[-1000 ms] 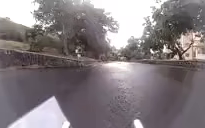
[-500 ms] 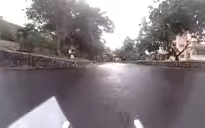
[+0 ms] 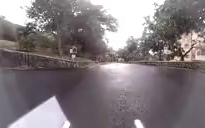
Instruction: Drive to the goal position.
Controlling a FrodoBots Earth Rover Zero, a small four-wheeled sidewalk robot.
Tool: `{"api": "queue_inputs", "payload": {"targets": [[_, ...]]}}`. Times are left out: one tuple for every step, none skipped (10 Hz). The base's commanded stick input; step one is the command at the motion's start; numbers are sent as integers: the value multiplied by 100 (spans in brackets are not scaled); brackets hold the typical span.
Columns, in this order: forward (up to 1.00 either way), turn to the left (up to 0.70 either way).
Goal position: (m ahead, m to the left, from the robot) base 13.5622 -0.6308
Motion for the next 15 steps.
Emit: {"api": "queue_inputs", "payload": {"targets": [[100, 0], [100, 0], [100, 0], [100, 0], [100, 0], [100, 0], [100, 0], [100, 0], [100, 0], [100, 0], [100, 0], [100, 0], [100, 0], [100, 0], [100, 0]]}}
